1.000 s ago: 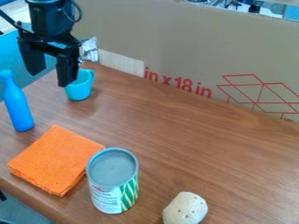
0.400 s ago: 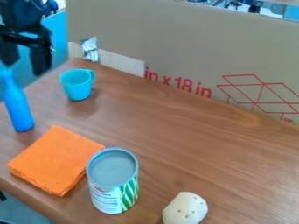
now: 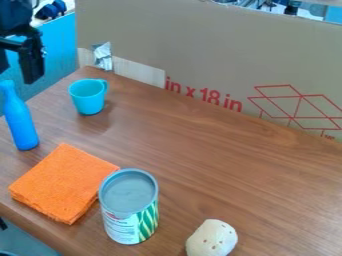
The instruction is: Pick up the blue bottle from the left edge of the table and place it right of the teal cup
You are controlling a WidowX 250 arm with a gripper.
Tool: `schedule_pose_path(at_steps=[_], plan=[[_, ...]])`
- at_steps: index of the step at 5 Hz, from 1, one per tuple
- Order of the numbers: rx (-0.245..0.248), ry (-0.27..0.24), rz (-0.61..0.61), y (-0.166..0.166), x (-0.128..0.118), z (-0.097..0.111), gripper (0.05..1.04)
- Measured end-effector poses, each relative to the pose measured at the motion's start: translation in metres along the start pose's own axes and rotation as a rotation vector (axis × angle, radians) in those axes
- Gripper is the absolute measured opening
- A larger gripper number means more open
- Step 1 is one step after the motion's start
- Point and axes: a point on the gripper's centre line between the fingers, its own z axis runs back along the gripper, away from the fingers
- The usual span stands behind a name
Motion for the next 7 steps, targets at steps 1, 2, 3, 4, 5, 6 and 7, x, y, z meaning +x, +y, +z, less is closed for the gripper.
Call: schedule_pose_path(at_steps=[1, 2, 3, 4, 5, 6, 7], plan=[[0.03, 0.075, 0.033, 0.007, 0.002, -0.015, 1.001], [0.04, 0.086, 0.067, 0.013, 0.001, -0.017, 1.001], [0.035, 0.104, 0.076, 0.015, 0.001, -0.025, 1.001], [0.045, 0.101, 0.079, 0.018, 0.003, -0.029, 1.001], [0.054, 0.127, 0.083, 0.02, 0.003, -0.038, 0.996], [0.057, 0.118, 0.08, 0.022, 0.006, -0.037, 0.935], [0.052, 0.107, 0.08, 0.021, 0.008, -0.037, 0.645]])
